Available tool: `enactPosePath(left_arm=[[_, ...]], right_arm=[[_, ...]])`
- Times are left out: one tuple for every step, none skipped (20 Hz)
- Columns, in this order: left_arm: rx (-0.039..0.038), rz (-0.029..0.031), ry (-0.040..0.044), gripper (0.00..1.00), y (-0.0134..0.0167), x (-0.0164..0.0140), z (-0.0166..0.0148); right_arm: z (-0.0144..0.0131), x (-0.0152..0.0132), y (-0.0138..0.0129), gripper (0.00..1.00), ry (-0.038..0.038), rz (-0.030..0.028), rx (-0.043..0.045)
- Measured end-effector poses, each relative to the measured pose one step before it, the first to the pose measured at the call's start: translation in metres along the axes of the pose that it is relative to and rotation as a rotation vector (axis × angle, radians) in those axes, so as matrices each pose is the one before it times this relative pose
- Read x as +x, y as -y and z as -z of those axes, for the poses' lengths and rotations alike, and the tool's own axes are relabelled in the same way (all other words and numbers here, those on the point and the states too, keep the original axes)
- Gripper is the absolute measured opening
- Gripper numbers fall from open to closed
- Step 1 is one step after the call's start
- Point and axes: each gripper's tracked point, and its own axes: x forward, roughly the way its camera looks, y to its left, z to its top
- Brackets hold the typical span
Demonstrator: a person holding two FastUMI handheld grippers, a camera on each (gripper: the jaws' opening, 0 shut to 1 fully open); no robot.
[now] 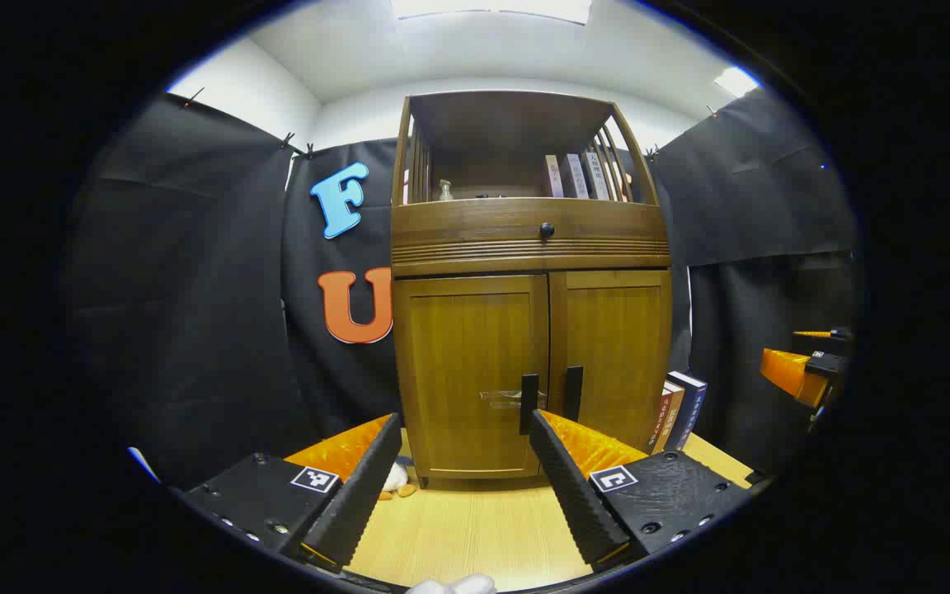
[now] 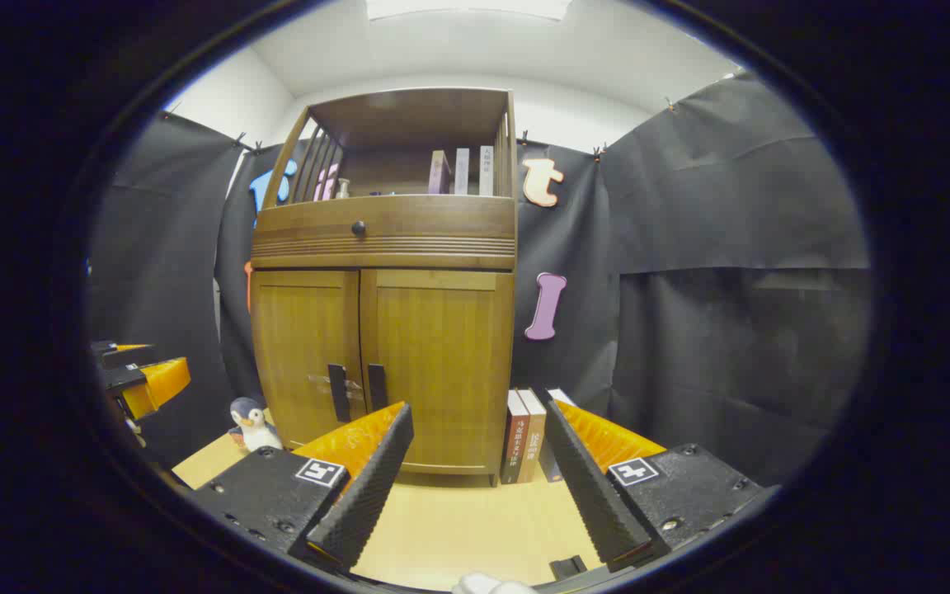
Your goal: Open the right door of the double-door shoe cabinet with the right hand, and open the left door with the left hand.
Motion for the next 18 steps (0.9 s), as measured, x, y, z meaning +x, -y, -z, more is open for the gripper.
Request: enactPosePath(left_arm=[[0.00150, 0.00109, -0.00124, 0.94, -0.00140, -0.00002, 0.00102], [0.00278, 0.00062, -0.00172, 0.94, -0.00125, 0.00005, 0.00048], [0.00162, 0.00011, -0.00147, 0.94, -0.00111, 0.00052, 0.00053], [0.00064, 0.00129, -0.00083, 0.94, 0.00013, -0.00040, 0.00083], [-0.00117, 0.00032, -0.00083, 0.94, -0.00134, -0.00014, 0.00092], [-0.00228, -0.00178, -0.00390, 0.94, -0.00146, 0.00008, 0.00145], [-0.00242, -0.00606, -0.00663, 0.94, -0.00291, -0.00012, 0.00318], [-0.00088, -0.00490, -0.00163, 0.94, -0.00305, -0.00085, 0.00086], [0.00020, -0.00595, -0.00078, 0.95, -0.00266, -0.00071, 0.00117], [0.00124, -0.00294, 0.00069, 0.95, -0.00139, -0.00099, -0.00009], [0.00276, -0.00117, 0.00125, 0.95, -0.00071, -0.00047, -0.00012], [0.00332, -0.00195, 0.00206, 0.95, -0.00108, -0.00117, -0.00023], [0.00286, 0.00060, 0.00192, 0.95, 0.00051, -0.00132, 0.00033], [0.00092, 0.00230, 0.00139, 0.95, 0.00038, -0.00102, -0.00063], [-0.00009, 0.00200, 0.00185, 0.95, 0.00017, -0.00158, 0.00034], [-0.00088, -0.00049, 0.00265, 0.95, 0.00040, -0.00243, 0.00093], [-0.00105, -0.00048, -0.00064, 0.95, -0.00043, -0.00171, 0.00143], [-0.00041, 0.00038, -0.00804, 0.95, 0.00020, -0.00254, 0.00268]], right_arm=[[0.00100, 0.00158, -0.00141, 1.00, -0.00328, 0.00024, -0.00189], [0.00070, 0.00076, -0.00053, 1.00, -0.00163, 0.00029, -0.00168], [0.00128, 0.00156, -0.00072, 1.00, -0.00108, -0.00044, -0.00053], [-0.00022, 0.00090, -0.00067, 1.00, -0.00199, 0.00012, 0.00098], [0.00076, 0.00072, -0.00134, 1.00, 0.00128, -0.00150, 0.00277], [0.00019, 0.00152, -0.00157, 1.00, 0.00142, -0.00267, 0.00193], [0.00165, 0.00160, -0.00174, 1.00, -0.00243, -0.00383, -0.00159], [0.00097, 0.00144, -0.00163, 1.00, 0.00037, -0.00280, -0.00107], [0.00147, 0.00160, -0.00119, 1.00, -0.00310, -0.00298, -0.00186], [0.00071, 0.00102, -0.00119, 1.00, 0.00045, -0.00277, -0.00051], [0.00113, 0.00252, -0.00063, 1.00, -0.00143, -0.00154, -0.00200], [0.00172, 0.00259, -0.00019, 1.00, -0.00156, -0.00136, -0.00247], [0.00369, 0.00246, -0.00113, 1.00, -0.00128, -0.00129, -0.00321], [0.00358, 0.00471, -0.00046, 1.00, -0.00097, 0.00039, -0.00401], [0.00338, 0.00446, -0.00124, 1.00, -0.00342, -0.00147, -0.00389], [0.00469, 0.00552, -0.00302, 1.00, -0.00326, -0.00770, -0.00441], [0.00589, 0.00776, -0.00405, 1.00, -0.01197, -0.00703, -0.00602], [0.00455, 0.00802, -0.00401, 1.00, -0.00417, -0.00970, -0.00269]])
